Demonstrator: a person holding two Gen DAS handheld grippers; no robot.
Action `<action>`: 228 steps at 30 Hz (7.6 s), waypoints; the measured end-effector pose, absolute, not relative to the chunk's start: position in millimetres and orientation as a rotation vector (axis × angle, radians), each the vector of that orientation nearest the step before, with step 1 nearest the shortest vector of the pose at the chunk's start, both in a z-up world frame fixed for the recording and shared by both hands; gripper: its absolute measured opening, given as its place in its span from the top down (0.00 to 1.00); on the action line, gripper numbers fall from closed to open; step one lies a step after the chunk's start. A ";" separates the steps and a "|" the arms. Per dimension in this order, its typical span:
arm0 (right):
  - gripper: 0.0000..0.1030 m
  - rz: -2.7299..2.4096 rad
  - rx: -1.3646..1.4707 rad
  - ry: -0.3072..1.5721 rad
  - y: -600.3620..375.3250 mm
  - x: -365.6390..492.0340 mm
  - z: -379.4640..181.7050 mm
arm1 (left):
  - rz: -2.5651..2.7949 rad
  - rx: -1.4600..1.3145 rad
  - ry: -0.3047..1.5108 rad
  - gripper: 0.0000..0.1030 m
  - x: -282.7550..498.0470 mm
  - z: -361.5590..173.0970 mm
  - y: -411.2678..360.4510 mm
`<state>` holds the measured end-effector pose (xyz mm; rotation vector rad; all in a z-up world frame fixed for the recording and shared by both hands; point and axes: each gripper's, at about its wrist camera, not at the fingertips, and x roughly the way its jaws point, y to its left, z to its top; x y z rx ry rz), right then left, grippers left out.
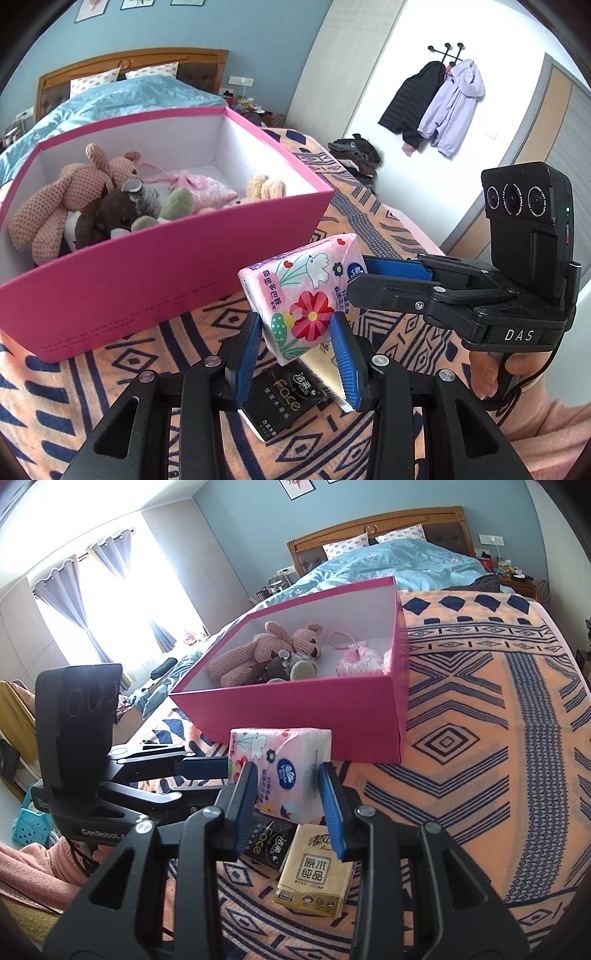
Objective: Organize objects
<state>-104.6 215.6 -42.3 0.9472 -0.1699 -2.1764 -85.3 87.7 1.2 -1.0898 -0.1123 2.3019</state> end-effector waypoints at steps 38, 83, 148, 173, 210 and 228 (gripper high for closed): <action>0.61 -2.220 0.825 -0.131 206.3 -131.6 4.1 | 2.385 -0.966 -0.087 0.62 -114.4 49.3 82.1; 0.58 -2.226 1.019 -0.201 186.2 -245.5 -20.0 | 2.446 -1.186 -0.047 0.62 -221.0 26.2 87.4; 0.50 -2.094 1.196 -0.482 281.2 -106.2 -110.7 | 2.012 -1.186 0.128 0.58 -80.0 -44.3 127.4; 0.58 -2.155 1.190 -0.382 264.3 -106.3 -109.5 | 2.094 -1.206 0.019 0.62 -87.4 -43.0 127.1; 0.58 -2.202 0.902 -0.160 223.1 -104.9 -18.9 | 2.277 -1.015 -0.025 0.62 -81.8 22.6 95.9; 0.58 -2.203 0.838 -0.144 215.6 -134.8 4.4 | 2.321 -0.982 -0.015 0.62 -106.7 43.1 88.1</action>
